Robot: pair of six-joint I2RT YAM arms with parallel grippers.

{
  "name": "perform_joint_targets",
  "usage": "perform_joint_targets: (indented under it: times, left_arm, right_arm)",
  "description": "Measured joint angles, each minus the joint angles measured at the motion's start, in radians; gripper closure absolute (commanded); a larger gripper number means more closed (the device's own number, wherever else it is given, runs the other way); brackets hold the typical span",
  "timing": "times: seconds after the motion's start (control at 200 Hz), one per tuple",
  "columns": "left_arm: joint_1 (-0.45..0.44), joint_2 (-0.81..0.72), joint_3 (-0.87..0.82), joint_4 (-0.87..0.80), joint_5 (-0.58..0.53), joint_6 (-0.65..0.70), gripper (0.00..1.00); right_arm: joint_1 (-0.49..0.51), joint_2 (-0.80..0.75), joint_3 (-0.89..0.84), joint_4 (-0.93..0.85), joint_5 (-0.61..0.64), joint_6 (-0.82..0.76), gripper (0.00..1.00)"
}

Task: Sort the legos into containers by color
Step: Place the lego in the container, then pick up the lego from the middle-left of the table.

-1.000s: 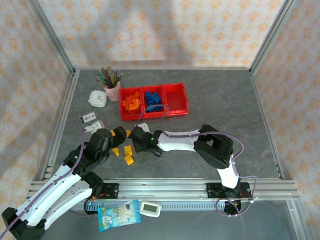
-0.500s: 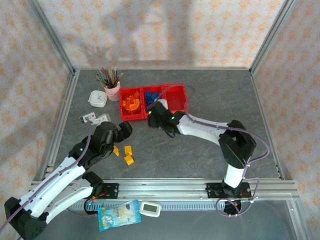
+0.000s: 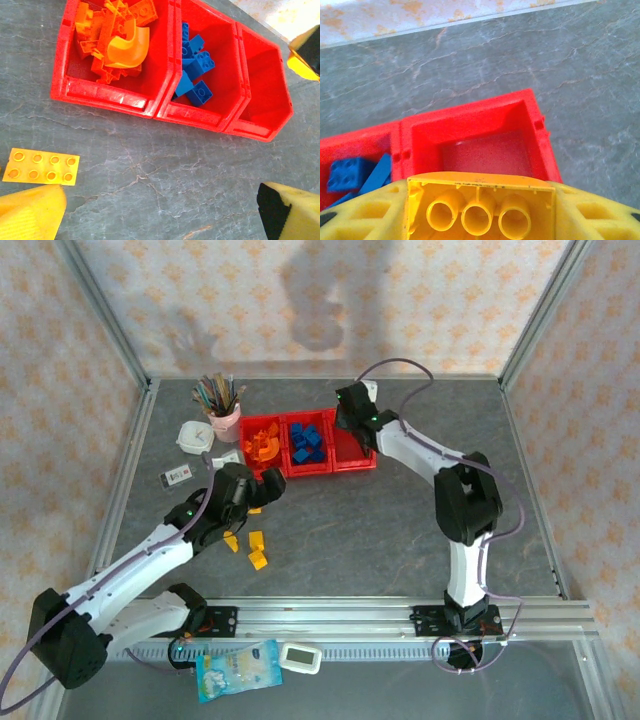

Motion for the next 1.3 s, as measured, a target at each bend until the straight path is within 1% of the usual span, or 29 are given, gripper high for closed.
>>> perform_joint_targets:
  times: [0.06,0.15,0.27,0.345,0.51,0.641,0.771,0.961,1.186,1.301]
  left_arm:
    - [0.000,0.008,0.005,0.005,0.003,0.003,0.01]
    - [0.000,0.011,0.010,0.008,0.006,0.005,0.01]
    - [0.002,0.011,0.010,0.015,0.006,0.014,0.01]
    - [0.007,0.010,0.010,0.017,0.006,0.021,0.01]
    - [0.013,-0.008,0.010,0.016,0.006,0.022,0.01]
    - [0.013,-0.049,0.010,0.013,0.003,0.021,0.01]
    - [0.013,-0.108,0.010,-0.014,-0.006,0.021,0.01]
    - [0.013,-0.217,-0.006,-0.089,-0.041,0.009,0.01]
    - [0.013,-0.340,-0.045,-0.224,-0.089,-0.053,0.01]
    - [0.013,-0.400,-0.047,-0.293,-0.123,-0.091,0.01]
  right_arm:
    - [-0.007,0.042,0.032,0.000,0.003,-0.010,0.38]
    - [-0.011,0.083,0.058,-0.004,0.003,-0.018,0.31]
    - [-0.011,0.093,0.073,-0.029,0.003,-0.033,0.29]
    - [-0.011,0.093,0.081,-0.030,0.000,-0.037,0.25]
    - [-0.009,0.070,0.061,-0.030,-0.028,-0.044,0.23]
    - [0.014,-0.011,-0.014,-0.026,-0.042,-0.044,0.20]
    - [0.092,-0.100,-0.091,-0.016,-0.050,-0.043,0.18]
    - [0.259,-0.186,-0.205,0.002,-0.058,-0.023,0.15]
    - [0.404,-0.203,-0.311,0.039,-0.088,0.036,0.14]
    - [0.464,-0.191,-0.318,0.070,-0.119,0.065,0.13]
